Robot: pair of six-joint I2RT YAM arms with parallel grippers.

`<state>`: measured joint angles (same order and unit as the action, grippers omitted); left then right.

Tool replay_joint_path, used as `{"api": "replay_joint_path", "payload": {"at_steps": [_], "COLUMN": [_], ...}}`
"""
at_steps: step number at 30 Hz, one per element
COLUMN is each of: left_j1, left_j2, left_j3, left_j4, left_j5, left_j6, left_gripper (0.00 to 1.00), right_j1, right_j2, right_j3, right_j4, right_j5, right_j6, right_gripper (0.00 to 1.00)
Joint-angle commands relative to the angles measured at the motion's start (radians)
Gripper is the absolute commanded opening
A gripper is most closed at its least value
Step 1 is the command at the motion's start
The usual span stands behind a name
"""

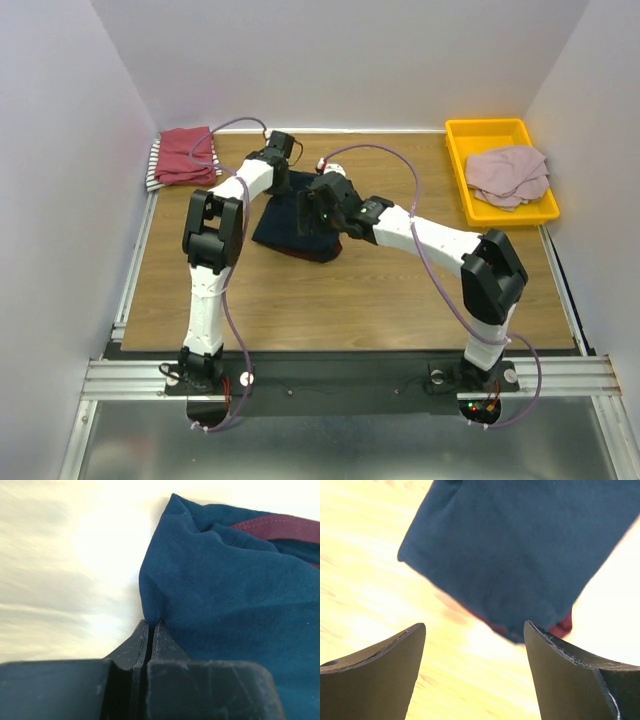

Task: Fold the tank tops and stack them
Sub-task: Neatly place the folded tank top to the corner

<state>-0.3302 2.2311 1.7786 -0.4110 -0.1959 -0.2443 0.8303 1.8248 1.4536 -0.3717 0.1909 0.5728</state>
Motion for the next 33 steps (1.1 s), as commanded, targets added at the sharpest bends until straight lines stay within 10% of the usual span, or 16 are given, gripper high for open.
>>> {"api": "replay_joint_path", "payload": {"at_steps": [1, 12, 33], "left_j1": [0.062, 0.2, 0.322], "left_j2": [0.054, 0.154, 0.151], "left_j3": [0.212, 0.54, 0.659], "left_j4": [-0.13, -0.115, 0.124], "left_j5": [-0.238, -0.361, -0.33], "left_j6": [0.104, 0.238, 0.35], "left_gripper": [0.0, 0.0, 0.0], "right_j1": [-0.025, -0.056, -0.066], "right_j2": [0.082, 0.206, 0.277], "right_j3": [0.106, 0.214, 0.245], "right_j4": [0.014, 0.017, 0.017], "right_j5": [-0.019, -0.025, -0.085], "right_j6": [-0.048, -0.096, -0.105], "right_gripper": [0.85, 0.85, 0.84]}}
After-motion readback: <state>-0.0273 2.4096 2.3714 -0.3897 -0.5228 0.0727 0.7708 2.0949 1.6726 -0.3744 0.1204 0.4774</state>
